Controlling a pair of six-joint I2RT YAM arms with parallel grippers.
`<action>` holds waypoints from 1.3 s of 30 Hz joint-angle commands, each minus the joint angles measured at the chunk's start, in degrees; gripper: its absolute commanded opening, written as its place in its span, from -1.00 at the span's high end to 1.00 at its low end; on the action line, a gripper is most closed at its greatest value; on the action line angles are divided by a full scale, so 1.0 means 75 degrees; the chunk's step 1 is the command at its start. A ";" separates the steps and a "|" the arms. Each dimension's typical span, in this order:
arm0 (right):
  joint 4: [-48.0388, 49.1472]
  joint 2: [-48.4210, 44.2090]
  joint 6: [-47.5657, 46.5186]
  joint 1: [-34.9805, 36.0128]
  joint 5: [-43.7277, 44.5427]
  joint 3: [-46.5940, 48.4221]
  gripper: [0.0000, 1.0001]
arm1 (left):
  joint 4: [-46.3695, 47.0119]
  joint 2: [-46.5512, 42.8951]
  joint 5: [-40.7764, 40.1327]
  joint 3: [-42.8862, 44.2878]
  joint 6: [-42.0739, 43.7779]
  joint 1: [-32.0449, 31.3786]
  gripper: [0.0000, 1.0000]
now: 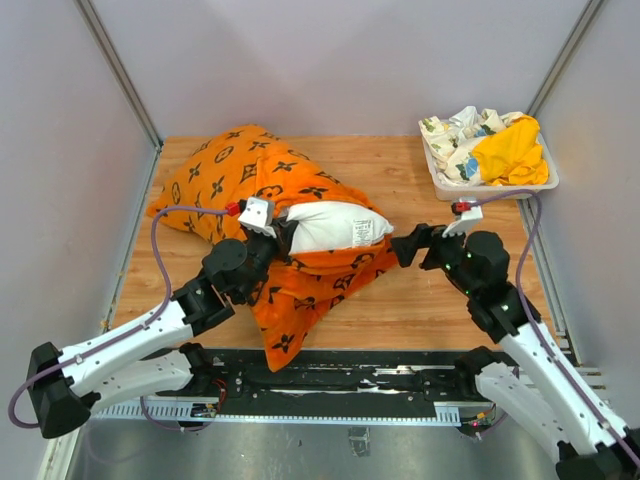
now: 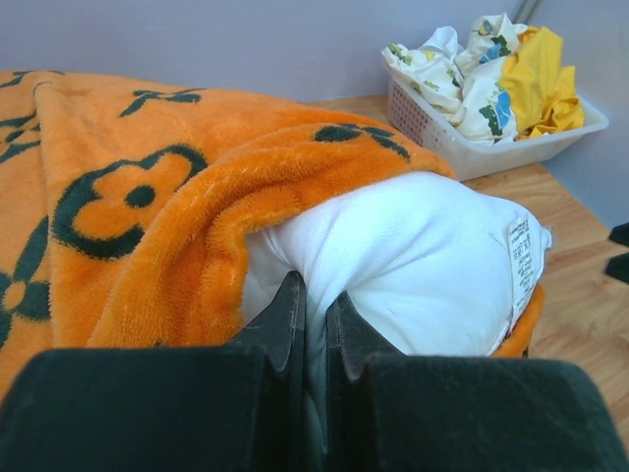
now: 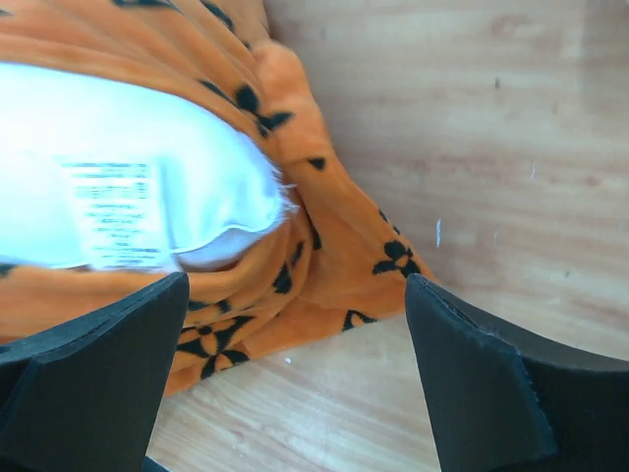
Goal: Remove the pillowcase from the pillow
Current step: Remove the pillow from the pillowcase.
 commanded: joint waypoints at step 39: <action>0.1437 0.1766 -0.3567 0.3233 0.0752 0.0241 0.03 | -0.0022 0.0254 0.0292 0.1400 0.0277 0.0079 0.99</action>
